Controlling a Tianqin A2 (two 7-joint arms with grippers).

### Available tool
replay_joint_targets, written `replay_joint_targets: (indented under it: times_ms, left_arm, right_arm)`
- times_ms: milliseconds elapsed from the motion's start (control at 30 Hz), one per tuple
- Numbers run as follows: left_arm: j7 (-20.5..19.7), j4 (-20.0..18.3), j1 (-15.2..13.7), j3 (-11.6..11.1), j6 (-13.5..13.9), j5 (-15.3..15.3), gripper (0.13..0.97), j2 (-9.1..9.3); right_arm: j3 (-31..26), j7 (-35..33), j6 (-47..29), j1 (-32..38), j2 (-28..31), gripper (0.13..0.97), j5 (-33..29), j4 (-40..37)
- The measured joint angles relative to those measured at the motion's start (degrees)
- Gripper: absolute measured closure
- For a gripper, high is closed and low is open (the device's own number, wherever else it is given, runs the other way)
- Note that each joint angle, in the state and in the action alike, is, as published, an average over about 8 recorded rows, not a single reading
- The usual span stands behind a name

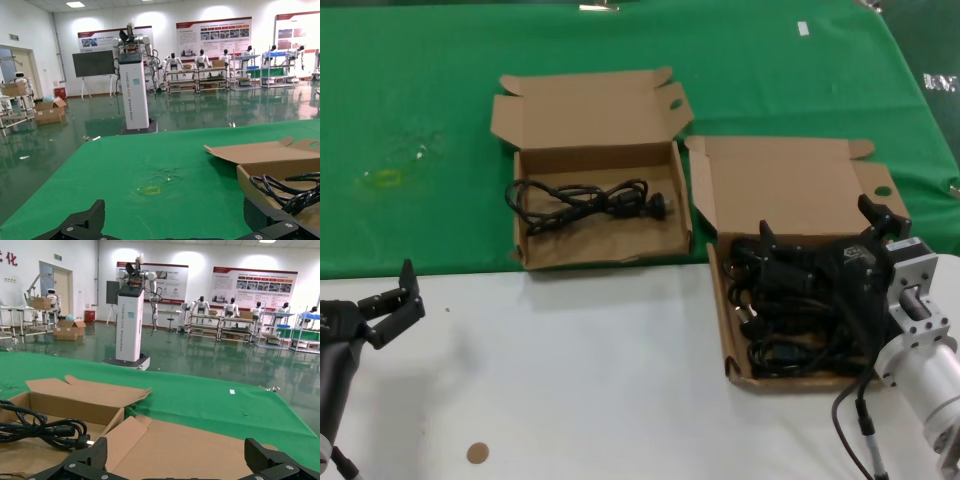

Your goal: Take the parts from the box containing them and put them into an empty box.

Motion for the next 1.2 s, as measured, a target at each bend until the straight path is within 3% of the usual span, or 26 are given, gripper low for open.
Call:
replay_joint_targets:
  times_ms: [1200]
  left_arm:
    - [0.0, 0.0, 0.0, 0.0, 0.0, 0.0, 0.132, 0.00]
  right_arm:
    - [0.0, 0.0, 0.0, 0.0, 0.0, 0.129, 0.0, 0.0]
